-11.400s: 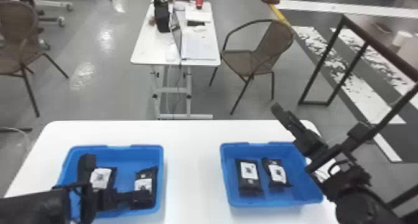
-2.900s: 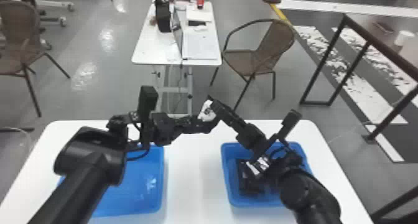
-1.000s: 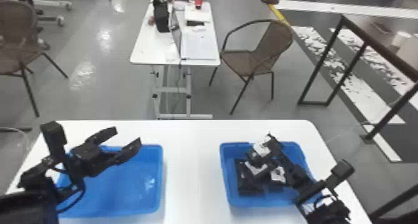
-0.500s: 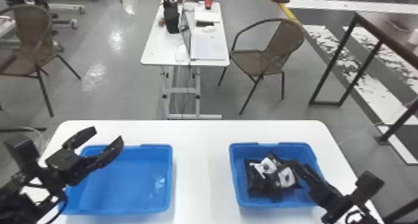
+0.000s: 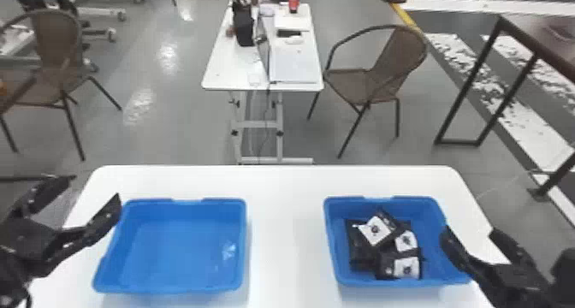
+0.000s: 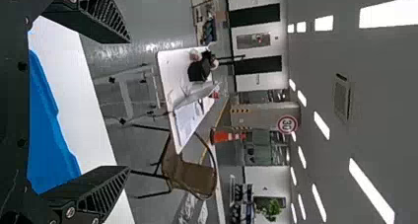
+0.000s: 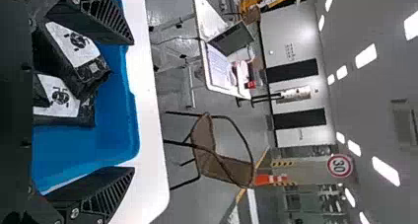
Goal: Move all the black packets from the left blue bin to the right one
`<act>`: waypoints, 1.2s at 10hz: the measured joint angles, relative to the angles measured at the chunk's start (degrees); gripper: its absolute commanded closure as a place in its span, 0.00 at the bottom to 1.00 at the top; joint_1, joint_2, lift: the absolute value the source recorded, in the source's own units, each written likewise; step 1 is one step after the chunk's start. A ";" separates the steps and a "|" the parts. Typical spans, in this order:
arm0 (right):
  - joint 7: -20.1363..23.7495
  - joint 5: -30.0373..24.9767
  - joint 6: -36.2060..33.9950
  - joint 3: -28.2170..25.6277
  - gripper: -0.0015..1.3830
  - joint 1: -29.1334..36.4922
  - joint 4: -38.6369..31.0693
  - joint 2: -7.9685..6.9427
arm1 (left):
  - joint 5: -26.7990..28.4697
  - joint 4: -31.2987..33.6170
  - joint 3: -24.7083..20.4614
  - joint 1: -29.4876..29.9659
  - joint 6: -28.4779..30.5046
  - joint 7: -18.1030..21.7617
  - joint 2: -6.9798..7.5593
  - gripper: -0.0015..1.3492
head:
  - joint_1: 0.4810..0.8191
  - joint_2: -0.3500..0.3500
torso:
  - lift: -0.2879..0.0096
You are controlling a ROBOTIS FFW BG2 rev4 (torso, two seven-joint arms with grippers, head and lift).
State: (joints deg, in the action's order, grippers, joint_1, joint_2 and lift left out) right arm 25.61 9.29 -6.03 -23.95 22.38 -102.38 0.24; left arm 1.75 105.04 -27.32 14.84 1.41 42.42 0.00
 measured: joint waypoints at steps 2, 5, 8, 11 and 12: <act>0.27 -3.23 10.16 0.30 0.09 5.32 -2.99 -0.07 | -2.14 1.12 3.28 6.20 -4.43 -5.60 0.00 0.09 | 0.63 0.44 | 0.97; 3.01 -2.54 21.24 0.92 0.09 8.15 1.27 -0.07 | -2.86 0.78 6.84 10.26 -8.38 -6.16 0.00 0.09 | 0.63 0.39 | 0.97; 3.17 -1.88 22.19 1.96 0.09 9.12 2.81 -0.07 | -3.05 0.68 10.83 13.27 -9.75 -10.93 0.00 0.09 | 0.63 0.36 | 0.97; 3.76 -1.64 21.98 2.17 0.09 8.33 3.58 -0.07 | -2.73 0.85 11.94 12.96 -8.46 -11.76 0.00 0.09 | 0.63 0.35 | 0.97; 3.75 -1.64 21.74 2.27 0.09 8.27 3.60 -0.07 | -2.92 0.87 12.53 12.74 -7.90 -12.22 0.00 0.09 | 0.63 0.34 | 0.97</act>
State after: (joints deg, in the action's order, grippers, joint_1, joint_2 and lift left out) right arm 29.36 7.65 15.71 -21.68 30.65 -98.78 0.18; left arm -1.17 105.91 -14.79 27.59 -6.48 30.21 0.00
